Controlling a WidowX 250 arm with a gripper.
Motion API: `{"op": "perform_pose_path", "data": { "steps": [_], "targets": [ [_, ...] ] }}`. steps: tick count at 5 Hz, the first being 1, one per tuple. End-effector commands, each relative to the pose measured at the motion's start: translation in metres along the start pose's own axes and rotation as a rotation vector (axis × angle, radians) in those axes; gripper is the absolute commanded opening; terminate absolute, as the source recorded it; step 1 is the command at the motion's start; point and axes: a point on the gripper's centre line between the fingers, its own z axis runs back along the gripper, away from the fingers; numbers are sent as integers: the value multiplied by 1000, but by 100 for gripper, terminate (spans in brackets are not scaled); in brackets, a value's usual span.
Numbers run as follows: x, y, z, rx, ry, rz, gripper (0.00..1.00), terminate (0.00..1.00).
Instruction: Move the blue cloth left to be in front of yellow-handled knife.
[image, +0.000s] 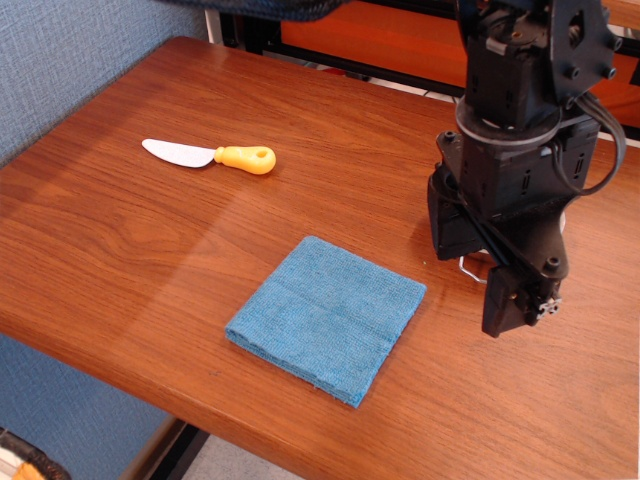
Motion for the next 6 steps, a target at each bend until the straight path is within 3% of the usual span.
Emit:
{"op": "perform_pose_path", "data": {
  "steps": [1,2,3,4,5,6],
  "targets": [
    [0,0,0,0,0,0,100,0],
    [-13,23,-1,-10,4,133,100,0],
    [-27,42,1,20,2,249,100,0],
    [-44,60,-5,82,50,364,100,0],
    [-62,74,-28,102,98,387,100,0],
    [-73,77,-47,67,95,419,100,0]
  ]
}}
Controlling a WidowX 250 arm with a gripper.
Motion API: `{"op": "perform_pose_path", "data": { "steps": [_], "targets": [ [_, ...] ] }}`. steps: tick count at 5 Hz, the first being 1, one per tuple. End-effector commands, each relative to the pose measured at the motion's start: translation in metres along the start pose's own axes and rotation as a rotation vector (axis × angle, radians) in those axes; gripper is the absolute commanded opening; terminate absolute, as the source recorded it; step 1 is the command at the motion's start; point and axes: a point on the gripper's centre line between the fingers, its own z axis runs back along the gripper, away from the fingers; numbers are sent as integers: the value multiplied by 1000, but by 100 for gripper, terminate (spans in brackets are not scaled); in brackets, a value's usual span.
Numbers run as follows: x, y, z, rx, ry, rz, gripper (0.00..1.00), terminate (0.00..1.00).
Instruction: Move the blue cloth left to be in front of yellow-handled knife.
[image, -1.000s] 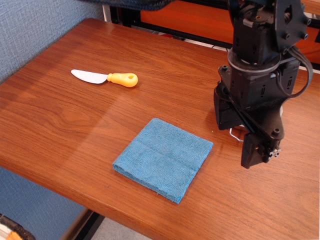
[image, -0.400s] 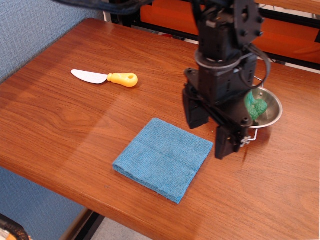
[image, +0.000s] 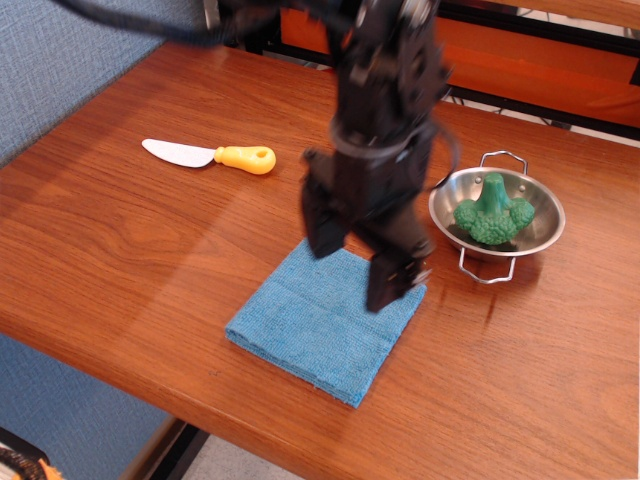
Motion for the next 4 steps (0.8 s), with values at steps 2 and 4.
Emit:
{"op": "perform_pose_path", "data": {
  "steps": [2,4],
  "targets": [
    [-8,12,-37,-6,10,56,100,0],
    [-25,38,-43,15,15,111,100,0]
  ]
}}
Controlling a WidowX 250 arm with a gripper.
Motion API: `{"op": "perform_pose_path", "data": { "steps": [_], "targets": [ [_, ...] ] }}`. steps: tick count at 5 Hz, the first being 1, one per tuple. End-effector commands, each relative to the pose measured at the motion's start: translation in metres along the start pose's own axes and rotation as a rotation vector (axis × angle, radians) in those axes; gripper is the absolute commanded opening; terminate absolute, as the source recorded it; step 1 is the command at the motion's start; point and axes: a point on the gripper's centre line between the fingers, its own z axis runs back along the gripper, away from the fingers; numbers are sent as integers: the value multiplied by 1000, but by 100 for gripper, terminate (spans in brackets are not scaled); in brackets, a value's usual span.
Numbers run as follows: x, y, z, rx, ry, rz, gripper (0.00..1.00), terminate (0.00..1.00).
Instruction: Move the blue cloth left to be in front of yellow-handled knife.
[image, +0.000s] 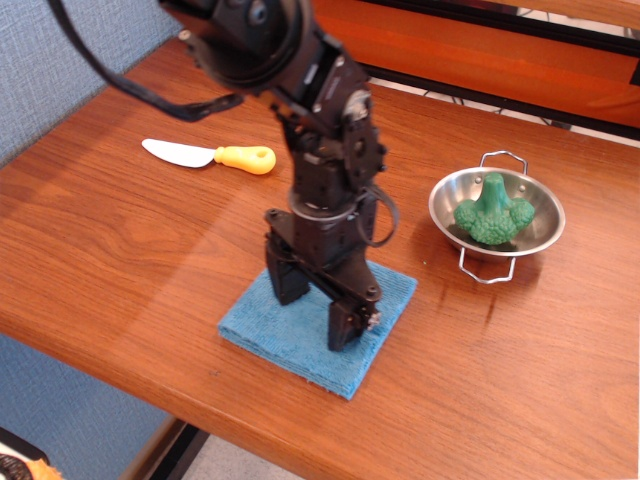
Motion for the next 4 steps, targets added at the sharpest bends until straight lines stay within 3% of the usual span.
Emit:
{"op": "perform_pose_path", "data": {
  "steps": [1,2,4],
  "targets": [
    [-27,40,-1,28,21,62,100,0],
    [-43,67,-6,42,65,105,100,0],
    [-58,137,-22,68,94,179,100,0]
  ]
}}
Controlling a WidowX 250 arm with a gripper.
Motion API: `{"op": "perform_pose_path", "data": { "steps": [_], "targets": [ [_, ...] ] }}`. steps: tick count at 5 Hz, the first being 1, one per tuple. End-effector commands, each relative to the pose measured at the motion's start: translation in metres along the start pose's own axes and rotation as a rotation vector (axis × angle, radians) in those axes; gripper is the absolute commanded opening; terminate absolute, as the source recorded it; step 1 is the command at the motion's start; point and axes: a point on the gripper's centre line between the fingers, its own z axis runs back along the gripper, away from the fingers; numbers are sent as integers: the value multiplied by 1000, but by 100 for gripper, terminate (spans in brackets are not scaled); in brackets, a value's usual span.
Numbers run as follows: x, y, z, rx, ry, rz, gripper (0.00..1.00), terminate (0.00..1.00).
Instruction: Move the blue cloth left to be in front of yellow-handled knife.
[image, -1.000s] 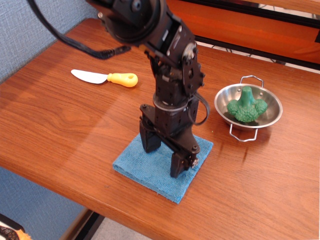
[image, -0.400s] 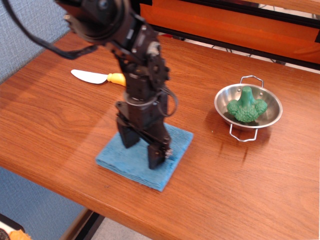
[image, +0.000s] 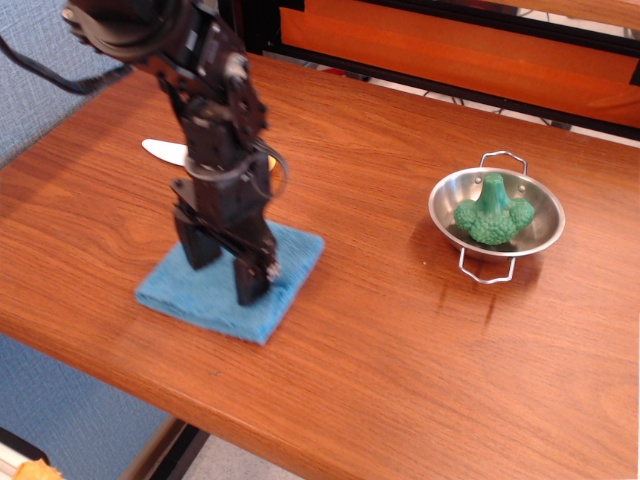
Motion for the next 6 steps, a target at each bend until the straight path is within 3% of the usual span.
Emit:
{"op": "perform_pose_path", "data": {
  "steps": [1,3,4,5,6],
  "targets": [
    [-25,66,-21,18,78,67,100,0],
    [-51,92,-19,3,165,86,100,0],
    [-57,98,-14,9,163,101,100,0],
    [-52,98,-10,19,131,99,100,0],
    [-37,98,3,26,54,108,100,0]
  ]
}}
